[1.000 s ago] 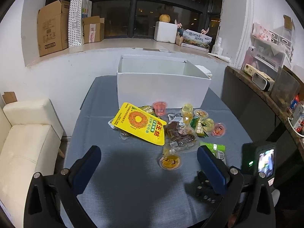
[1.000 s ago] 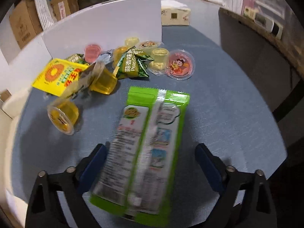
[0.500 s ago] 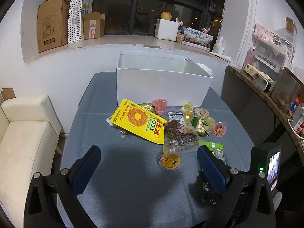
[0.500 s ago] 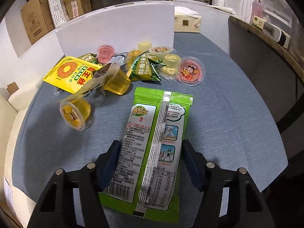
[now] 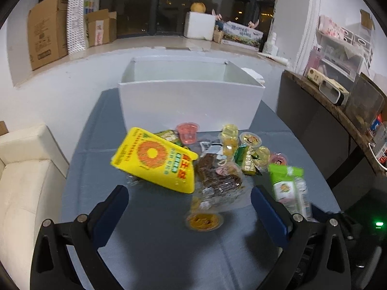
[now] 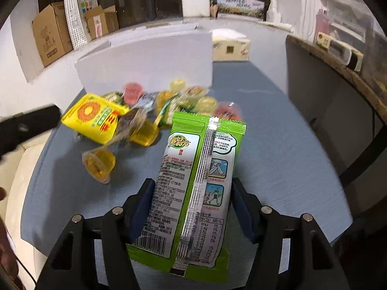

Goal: Organize snacks
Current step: 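Grasp the clear bag of brown dried meat with the left tool while the right tool holds its bag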

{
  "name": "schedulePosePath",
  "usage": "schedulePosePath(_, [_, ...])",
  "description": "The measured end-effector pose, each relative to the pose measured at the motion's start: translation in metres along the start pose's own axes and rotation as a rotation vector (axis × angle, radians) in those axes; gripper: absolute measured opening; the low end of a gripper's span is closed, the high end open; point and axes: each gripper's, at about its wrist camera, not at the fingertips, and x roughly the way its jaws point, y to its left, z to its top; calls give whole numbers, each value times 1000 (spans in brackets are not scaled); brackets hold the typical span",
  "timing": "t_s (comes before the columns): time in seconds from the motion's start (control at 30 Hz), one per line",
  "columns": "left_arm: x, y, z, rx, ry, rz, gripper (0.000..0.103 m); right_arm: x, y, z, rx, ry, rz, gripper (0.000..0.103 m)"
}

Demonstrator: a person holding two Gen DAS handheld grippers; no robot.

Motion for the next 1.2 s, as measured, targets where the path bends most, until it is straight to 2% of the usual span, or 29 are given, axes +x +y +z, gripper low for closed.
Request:
schedulePosePath(0.13, [30, -14, 6, 18, 50, -12, 103, -9, -26, 8, 32, -37, -29, 67])
schedulePosePath(0.23, [54, -24, 10, 31, 72, 23, 103, -14, -46, 11, 63, -51, -44, 67])
schedulePosePath(0.37, [82, -27, 12, -7, 105, 25, 102, -15, -67, 13, 94, -54, -57, 67])
schedulePosePath(0.43, [92, -28, 10, -9, 125, 36, 97, -13, -75, 14, 110, -49, -56, 67])
schedulePosePath(0.47, [97, -28, 9, -11, 133, 42, 89, -12, -77, 13, 114, -48, -55, 67])
schedulePosePath(0.57, [102, -26, 6, -48, 149, 3, 78, -10, -79, 12, 119, -41, -46, 67])
schedulePosePath(0.67, [98, -23, 5, -71, 146, -58, 58, -7, -76, 11, 111, -39, -34, 67])
schedulePosePath(0.7, [95, -24, 4, -73, 141, -57, 50, -7, -75, 11, 107, -40, -30, 67])
schedulePosePath(0.87, [83, -20, 2, -83, 114, -79, 24, -8, -68, 10, 93, -44, -18, 67])
schedulePosePath(1.03, [70, -23, -1, -62, 103, -75, 20, -11, -64, 11, 84, -53, -15, 67])
schedulePosePath(1.2, [48, -28, 0, -52, 56, -90, 18, -14, -58, 11, 70, -61, -11, 67])
